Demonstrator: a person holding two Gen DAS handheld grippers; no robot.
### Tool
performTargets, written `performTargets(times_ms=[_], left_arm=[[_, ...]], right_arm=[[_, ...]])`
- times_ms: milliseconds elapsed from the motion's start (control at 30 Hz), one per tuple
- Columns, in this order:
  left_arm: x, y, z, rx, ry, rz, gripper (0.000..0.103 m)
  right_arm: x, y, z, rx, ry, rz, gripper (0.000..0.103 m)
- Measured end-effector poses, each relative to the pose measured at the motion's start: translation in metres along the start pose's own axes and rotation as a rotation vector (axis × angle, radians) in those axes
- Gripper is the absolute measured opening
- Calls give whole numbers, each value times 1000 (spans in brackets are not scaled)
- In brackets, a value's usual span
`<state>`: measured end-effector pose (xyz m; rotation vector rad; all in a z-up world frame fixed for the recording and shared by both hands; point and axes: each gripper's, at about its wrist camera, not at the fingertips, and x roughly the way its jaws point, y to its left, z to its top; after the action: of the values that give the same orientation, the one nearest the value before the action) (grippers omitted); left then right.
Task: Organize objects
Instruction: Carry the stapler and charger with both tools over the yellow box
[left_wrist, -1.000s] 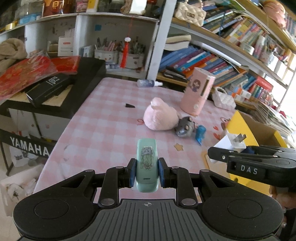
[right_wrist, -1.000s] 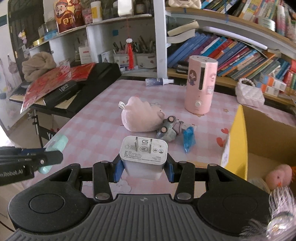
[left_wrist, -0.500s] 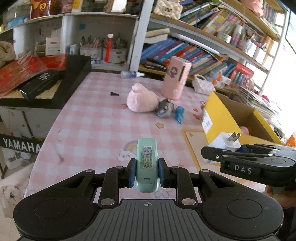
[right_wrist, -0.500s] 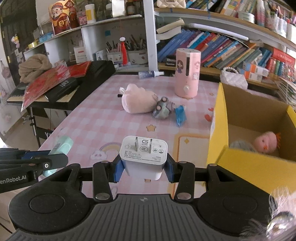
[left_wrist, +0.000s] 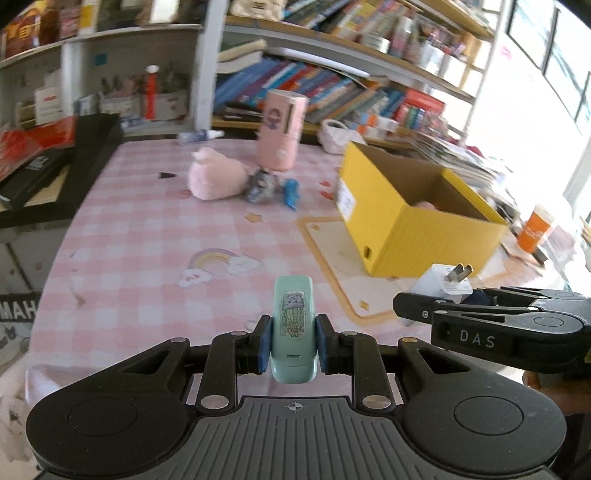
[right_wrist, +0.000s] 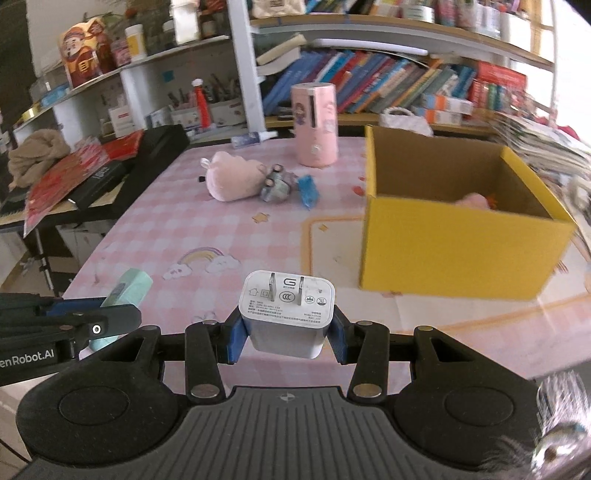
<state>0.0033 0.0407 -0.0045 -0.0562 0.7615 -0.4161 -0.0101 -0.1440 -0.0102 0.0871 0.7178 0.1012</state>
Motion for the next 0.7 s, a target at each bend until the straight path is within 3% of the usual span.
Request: performTargets(times_ms=[700], left_arm=[[28, -71, -3, 179, 70, -221, 23]], right_arm=[[-58, -61, -47, 204, 7, -241, 42]])
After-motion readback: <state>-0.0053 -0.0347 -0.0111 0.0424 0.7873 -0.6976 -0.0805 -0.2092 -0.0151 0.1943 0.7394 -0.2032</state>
